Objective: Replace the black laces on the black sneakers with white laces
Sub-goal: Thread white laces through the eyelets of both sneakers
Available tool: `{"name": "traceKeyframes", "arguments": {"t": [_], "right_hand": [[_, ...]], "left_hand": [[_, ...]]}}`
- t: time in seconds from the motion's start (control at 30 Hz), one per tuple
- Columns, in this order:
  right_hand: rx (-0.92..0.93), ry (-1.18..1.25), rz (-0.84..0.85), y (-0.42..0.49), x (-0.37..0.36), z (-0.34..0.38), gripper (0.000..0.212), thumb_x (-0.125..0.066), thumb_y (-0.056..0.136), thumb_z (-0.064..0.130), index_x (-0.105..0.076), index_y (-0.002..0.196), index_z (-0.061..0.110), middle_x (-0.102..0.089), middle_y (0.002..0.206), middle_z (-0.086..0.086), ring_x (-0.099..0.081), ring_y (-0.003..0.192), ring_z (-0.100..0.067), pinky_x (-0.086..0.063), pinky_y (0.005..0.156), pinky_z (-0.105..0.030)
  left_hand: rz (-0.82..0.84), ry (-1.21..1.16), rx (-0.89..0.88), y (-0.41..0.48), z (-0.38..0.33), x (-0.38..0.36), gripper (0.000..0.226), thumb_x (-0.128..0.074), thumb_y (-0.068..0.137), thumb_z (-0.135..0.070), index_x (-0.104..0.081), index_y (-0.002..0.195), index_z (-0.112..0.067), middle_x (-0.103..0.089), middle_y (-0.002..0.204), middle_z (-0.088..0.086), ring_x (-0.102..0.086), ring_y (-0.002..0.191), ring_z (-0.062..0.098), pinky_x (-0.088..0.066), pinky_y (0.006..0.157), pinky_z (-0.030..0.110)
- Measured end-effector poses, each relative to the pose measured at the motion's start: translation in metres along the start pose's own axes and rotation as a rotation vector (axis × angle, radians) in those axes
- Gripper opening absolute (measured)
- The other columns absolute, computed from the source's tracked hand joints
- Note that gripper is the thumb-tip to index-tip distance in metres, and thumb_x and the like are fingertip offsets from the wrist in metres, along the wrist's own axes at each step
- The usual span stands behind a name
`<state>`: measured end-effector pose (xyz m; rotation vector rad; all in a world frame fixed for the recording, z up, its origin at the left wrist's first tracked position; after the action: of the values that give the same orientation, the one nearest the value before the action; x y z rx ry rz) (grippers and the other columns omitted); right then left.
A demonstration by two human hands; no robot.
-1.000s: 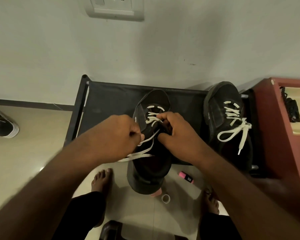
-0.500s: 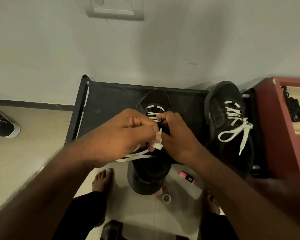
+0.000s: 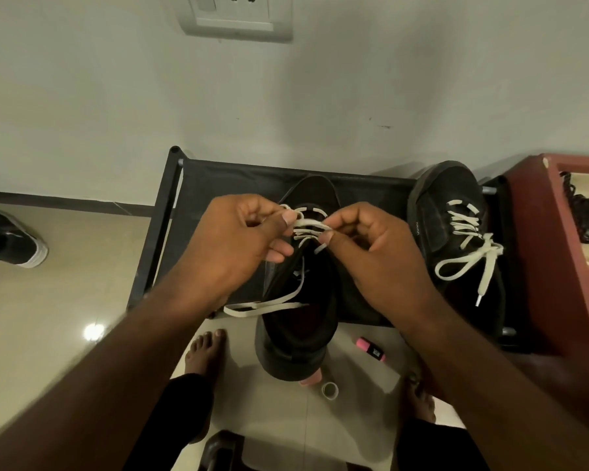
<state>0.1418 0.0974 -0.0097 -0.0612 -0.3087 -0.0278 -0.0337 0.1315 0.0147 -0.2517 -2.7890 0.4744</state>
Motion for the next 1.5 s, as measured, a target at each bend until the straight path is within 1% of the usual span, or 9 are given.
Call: {"name": "traceKeyframes", "arguments": {"t": [0.13, 0.27, 0.43, 0.7, 0.83, 0.93, 1.17, 1.33, 1.5], "right_hand": [[-0.201, 0.364, -0.066, 0.003, 0.003, -0.007, 0.017, -0.058, 0.076, 0.008, -0.065, 0.071, 0.022, -0.065, 0.075, -0.009, -0.06, 0.074, -0.019, -0.052, 0.072, -0.032], [-0.278, 0.72, -0.011, 0.006, 0.004, -0.008, 0.02, -0.044, 0.073, 0.001, -0.056, 0.068, 0.018, -0.056, 0.064, -0.005, -0.06, 0.073, -0.021, -0.049, 0.075, -0.033], [-0.288, 0.941, -0.236, 0.014, 0.025, -0.007, 0.023, -0.053, 0.057, 0.009, -0.05, 0.079, 0.014, -0.044, 0.059, -0.003, -0.047, 0.06, -0.019, -0.047, 0.066, -0.033], [-0.184, 0.429, -0.506, 0.02, 0.061, -0.012, 0.007, -0.053, 0.085, 0.015, -0.06, 0.087, 0.016, -0.051, 0.059, 0.003, -0.048, 0.054, -0.013, -0.045, 0.056, -0.029], [-0.184, -0.241, -0.308, 0.014, 0.04, -0.019, 0.033, -0.066, 0.092, 0.021, -0.057, 0.123, 0.026, -0.059, 0.117, 0.008, -0.056, 0.11, -0.005, -0.05, 0.096, -0.031], [0.049, -0.337, -0.13, 0.01, 0.022, -0.008, 0.049, -0.067, 0.093, 0.029, -0.05, 0.138, 0.026, -0.053, 0.137, 0.008, -0.047, 0.128, -0.004, -0.039, 0.106, -0.022], [0.243, -0.187, -0.09, 0.003, -0.001, 0.003, 0.018, -0.064, 0.097, 0.019, -0.069, 0.113, 0.015, -0.072, 0.1, 0.009, -0.068, 0.095, -0.001, -0.053, 0.081, -0.015], [0.03, 0.018, -0.18, 0.004, 0.009, 0.009, 0.005, -0.063, 0.097, 0.014, -0.068, 0.098, 0.014, -0.073, 0.08, 0.004, -0.069, 0.07, -0.005, -0.053, 0.062, -0.017], [0.058, -0.325, 0.004, -0.004, 0.0, 0.009, 0.008, -0.067, 0.094, 0.018, -0.073, 0.095, 0.023, -0.061, 0.089, 0.015, -0.061, 0.083, 0.001, -0.045, 0.073, -0.007]], "left_hand": [[-0.097, -0.345, 0.172, 0.011, 0.011, 0.0, 0.016, -0.063, 0.094, -0.02, -0.07, 0.095, -0.006, -0.071, 0.094, 0.01, -0.07, 0.077, 0.016, -0.06, 0.072, 0.029], [-0.207, -0.289, 0.21, 0.021, 0.017, 0.001, 0.021, -0.068, 0.09, -0.032, -0.069, 0.081, -0.013, -0.062, 0.08, 0.0, -0.059, 0.08, 0.007, -0.05, 0.089, 0.034], [-0.269, -0.33, 0.246, 0.027, 0.024, 0.008, 0.023, -0.067, 0.091, -0.033, -0.067, 0.084, -0.011, -0.059, 0.07, 0.0, -0.051, 0.061, 0.007, -0.045, 0.058, 0.022], [-0.418, -0.443, 0.151, 0.028, 0.022, 0.011, 0.015, -0.065, 0.094, -0.026, -0.062, 0.086, -0.013, -0.069, 0.08, 0.003, -0.065, 0.068, 0.009, -0.053, 0.056, 0.019], [-0.374, -0.233, -0.044, 0.022, 0.01, 0.002, 0.018, -0.069, 0.091, -0.024, -0.063, 0.079, -0.012, -0.07, 0.078, 0.01, -0.065, 0.067, 0.017, -0.054, 0.058, 0.025], [-0.247, 0.022, -0.231, 0.015, 0.002, -0.011, 0.02, -0.072, 0.088, -0.028, -0.068, 0.076, -0.013, -0.067, 0.069, 0.008, -0.061, 0.061, 0.023, -0.053, 0.059, 0.028], [-0.071, 0.207, -0.431, 0.005, -0.005, -0.019, 0.014, -0.066, 0.088, -0.035, -0.073, 0.084, -0.025, -0.065, 0.071, -0.014, -0.063, 0.069, 0.001, -0.044, 0.06, 0.01], [0.05, 0.216, -0.176, 0.003, 0.001, -0.005, 0.02, -0.07, 0.083, -0.043, -0.069, 0.093, -0.025, -0.068, 0.078, -0.003, -0.063, 0.068, 0.006, -0.05, 0.059, 0.014], [0.176, 0.442, -0.063, -0.001, 0.014, -0.007, 0.011, -0.077, 0.083, -0.028, -0.07, 0.091, -0.027, -0.069, 0.081, -0.008, -0.065, 0.072, 0.003, -0.049, 0.061, 0.009]]}}
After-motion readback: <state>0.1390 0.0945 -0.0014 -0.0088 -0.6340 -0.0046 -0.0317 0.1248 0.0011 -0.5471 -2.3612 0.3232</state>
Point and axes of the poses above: each hand's wrist, its own y-axis towards the middle knuckle, its own x-axis out of the back of the hand, z = x × y, the point moved 2 cm from there along y, towards the middle knuckle
